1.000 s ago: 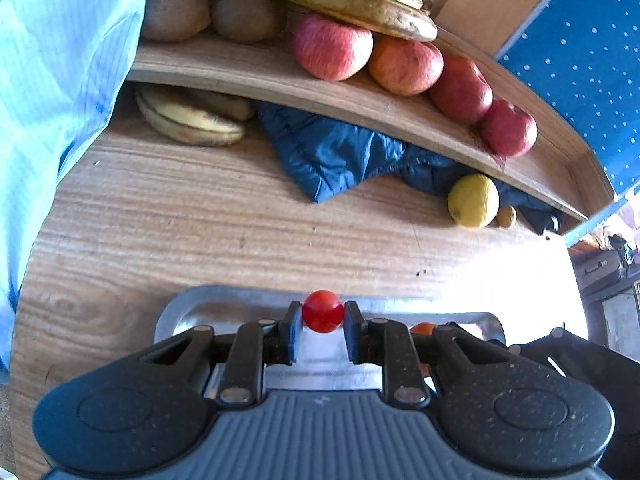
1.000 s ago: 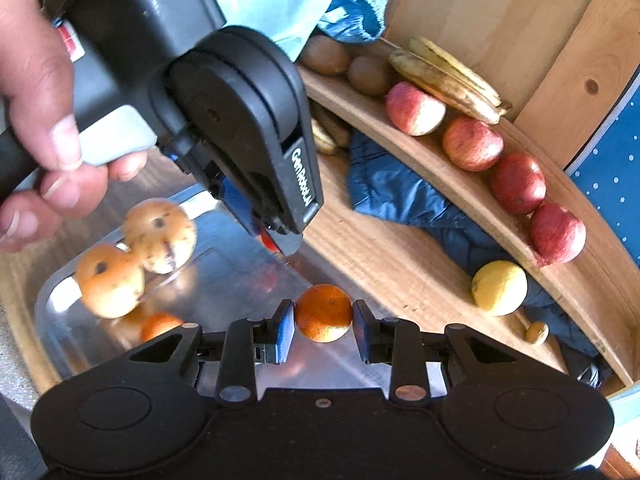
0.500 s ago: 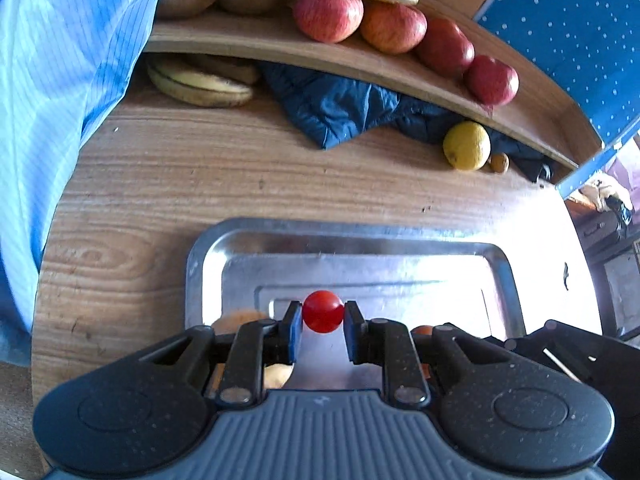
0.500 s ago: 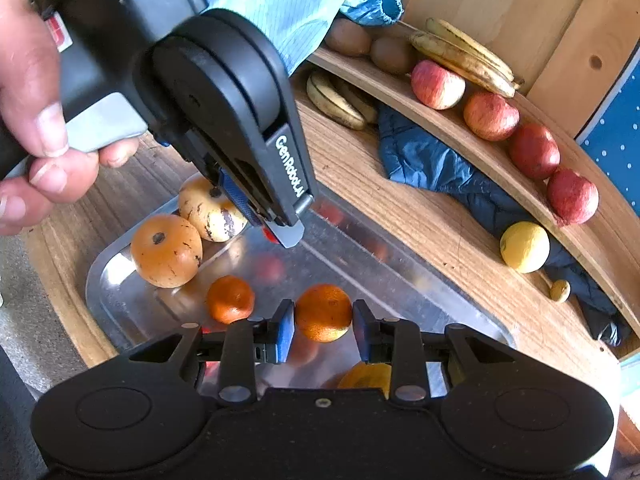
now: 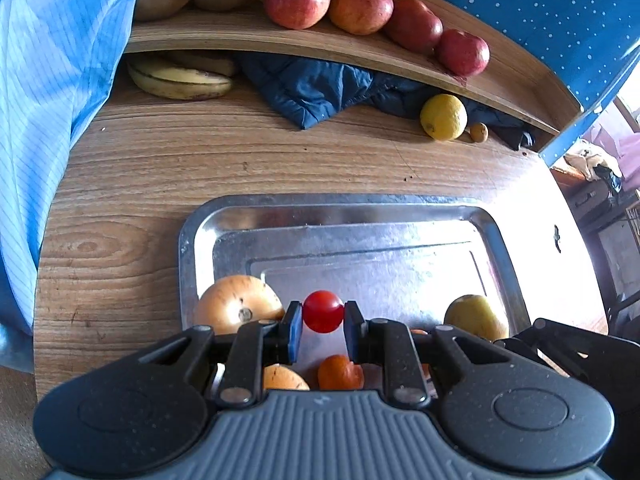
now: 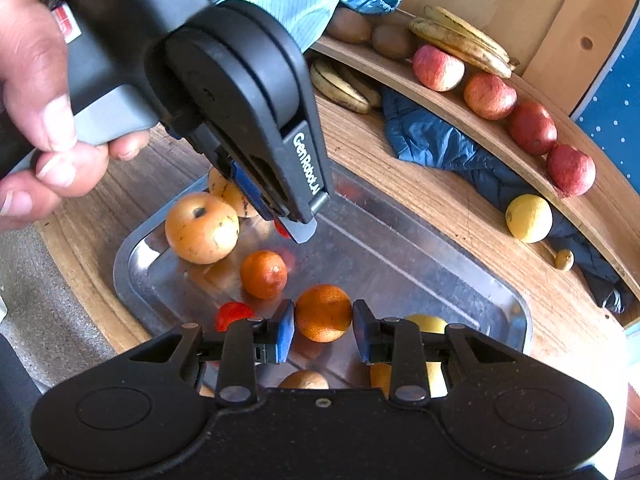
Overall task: Organize fruits
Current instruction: 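Carry the cherry tomato with the left tool while the right tool carries the small orange to the tray, then open the left tool to drop the tomato while the right tool releases the small orange onto the tray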
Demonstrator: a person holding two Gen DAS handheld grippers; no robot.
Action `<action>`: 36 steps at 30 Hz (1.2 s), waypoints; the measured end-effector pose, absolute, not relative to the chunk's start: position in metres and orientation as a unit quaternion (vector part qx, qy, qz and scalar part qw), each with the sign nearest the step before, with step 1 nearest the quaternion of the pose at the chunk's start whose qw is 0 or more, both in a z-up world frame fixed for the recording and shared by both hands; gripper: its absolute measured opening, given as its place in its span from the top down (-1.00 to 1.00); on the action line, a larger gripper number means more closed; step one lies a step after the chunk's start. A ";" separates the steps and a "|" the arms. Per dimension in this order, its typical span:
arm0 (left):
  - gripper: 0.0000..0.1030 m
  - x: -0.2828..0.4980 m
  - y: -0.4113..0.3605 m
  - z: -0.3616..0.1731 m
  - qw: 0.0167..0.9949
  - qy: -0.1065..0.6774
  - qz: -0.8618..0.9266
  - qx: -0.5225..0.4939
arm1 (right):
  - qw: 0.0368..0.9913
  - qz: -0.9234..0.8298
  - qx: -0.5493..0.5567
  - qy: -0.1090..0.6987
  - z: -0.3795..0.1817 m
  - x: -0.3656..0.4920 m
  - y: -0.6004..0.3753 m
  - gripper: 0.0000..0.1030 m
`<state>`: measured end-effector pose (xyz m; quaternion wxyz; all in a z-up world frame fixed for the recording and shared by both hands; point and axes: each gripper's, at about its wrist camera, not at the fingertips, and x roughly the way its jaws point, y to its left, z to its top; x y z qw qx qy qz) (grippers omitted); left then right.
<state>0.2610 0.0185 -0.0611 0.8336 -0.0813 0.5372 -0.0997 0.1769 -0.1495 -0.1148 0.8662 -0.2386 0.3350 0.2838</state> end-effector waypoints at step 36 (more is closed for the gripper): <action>0.54 0.250 0.012 -0.060 0.830 0.538 -0.142 -0.031 | 0.888 0.221 -0.192 0.355 -0.119 0.155 -0.148 0.32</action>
